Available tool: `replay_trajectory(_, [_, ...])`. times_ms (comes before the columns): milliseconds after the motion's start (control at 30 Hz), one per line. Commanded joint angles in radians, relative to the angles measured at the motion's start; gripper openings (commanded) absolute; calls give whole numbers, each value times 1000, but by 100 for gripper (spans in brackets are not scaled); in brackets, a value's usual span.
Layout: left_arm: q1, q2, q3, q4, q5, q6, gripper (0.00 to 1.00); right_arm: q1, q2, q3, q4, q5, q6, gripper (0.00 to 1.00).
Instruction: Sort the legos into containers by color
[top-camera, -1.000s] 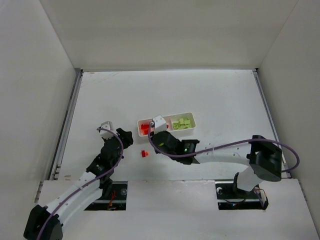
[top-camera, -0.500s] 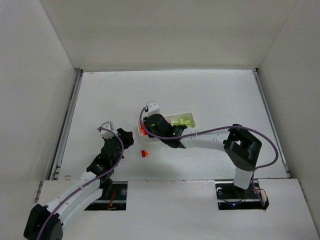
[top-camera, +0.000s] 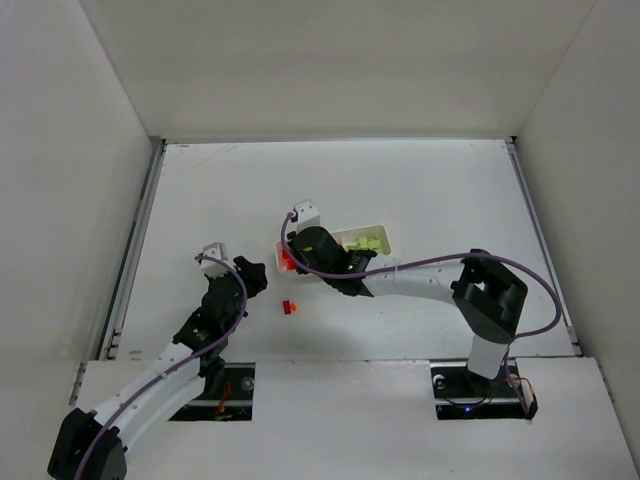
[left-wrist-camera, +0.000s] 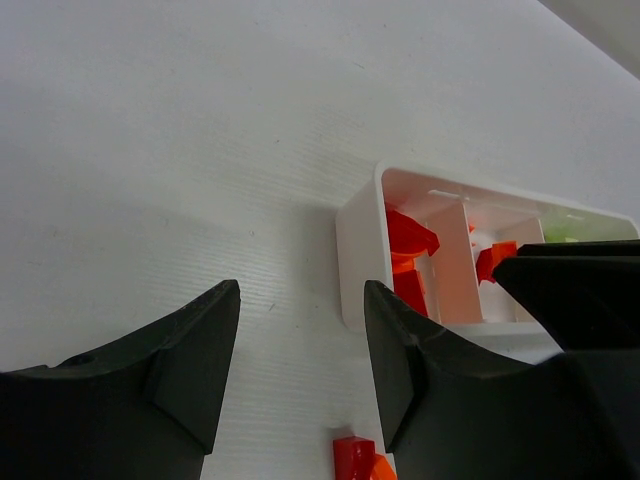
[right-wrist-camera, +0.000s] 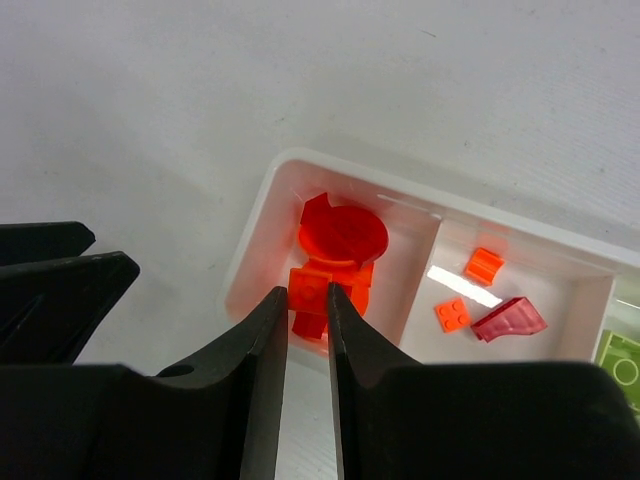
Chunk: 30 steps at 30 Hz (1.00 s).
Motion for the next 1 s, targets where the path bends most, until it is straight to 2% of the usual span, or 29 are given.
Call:
replay_trajectory(0, [5, -14, -9, 45, 4, -8, 50, -5, -83, -29, 43, 29, -7, 26])
replay_trajectory(267, [8, 2, -8, 50, 6, -10, 50, -97, -139, -150, 68, 46, 10, 28])
replay_trajectory(500, [8, -4, -11, 50, 3, -11, 50, -110, -152, -147, 62, 63, 2, 49])
replay_trajectory(600, [13, -4, -11, 48, 4, -11, 50, -104, -183, -150, 63, 71, 0, 51])
replay_trajectory(767, [14, 2, -11, 50, 3, -11, 50, 39, -214, -163, 60, 28, 10, 37])
replay_trajectory(900, [11, 0, -9, 50, -2, -13, 50, 151, -156, -146, 58, 2, 14, 37])
replay_trajectory(967, [17, -1, -9, 45, 1, -13, 49, 182, -123, -130, 54, 0, 37, 42])
